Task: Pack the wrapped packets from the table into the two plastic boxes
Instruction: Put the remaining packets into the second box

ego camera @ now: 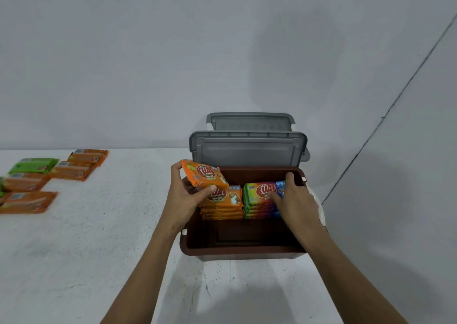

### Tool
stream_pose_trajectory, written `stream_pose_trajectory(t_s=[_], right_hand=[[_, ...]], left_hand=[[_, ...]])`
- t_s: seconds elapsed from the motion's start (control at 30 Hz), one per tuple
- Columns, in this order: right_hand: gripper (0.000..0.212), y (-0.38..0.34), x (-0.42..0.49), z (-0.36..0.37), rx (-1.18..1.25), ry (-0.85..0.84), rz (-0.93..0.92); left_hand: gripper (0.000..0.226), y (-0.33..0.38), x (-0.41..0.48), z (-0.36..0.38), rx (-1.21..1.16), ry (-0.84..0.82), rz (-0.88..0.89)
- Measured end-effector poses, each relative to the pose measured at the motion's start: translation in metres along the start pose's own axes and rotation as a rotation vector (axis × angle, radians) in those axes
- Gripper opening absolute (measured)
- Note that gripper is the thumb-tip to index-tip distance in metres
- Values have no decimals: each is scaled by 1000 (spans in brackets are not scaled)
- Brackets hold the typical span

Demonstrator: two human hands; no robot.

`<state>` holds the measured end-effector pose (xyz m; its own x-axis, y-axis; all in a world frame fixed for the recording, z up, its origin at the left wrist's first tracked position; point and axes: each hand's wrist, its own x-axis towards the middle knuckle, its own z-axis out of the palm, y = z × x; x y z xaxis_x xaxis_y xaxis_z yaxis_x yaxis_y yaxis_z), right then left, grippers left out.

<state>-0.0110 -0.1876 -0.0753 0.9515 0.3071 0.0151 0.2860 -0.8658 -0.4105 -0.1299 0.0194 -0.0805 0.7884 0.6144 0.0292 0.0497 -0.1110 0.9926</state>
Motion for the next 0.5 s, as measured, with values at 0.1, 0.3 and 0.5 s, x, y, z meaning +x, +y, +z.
stream_pose_trajectory(t_s=[0.1,0.3,0.5], right_hand=[[38,-16,-5,-6,-58,150,-196],[50,-47,8,2,760,-331,-52],[49,-60,11,16,1312,-639,221]], left_hand=[[74,3,-1,-1,17,-37,9],[71,8,-5,0,70,-158,53],[70,3,-4,-3,86,-213,115]])
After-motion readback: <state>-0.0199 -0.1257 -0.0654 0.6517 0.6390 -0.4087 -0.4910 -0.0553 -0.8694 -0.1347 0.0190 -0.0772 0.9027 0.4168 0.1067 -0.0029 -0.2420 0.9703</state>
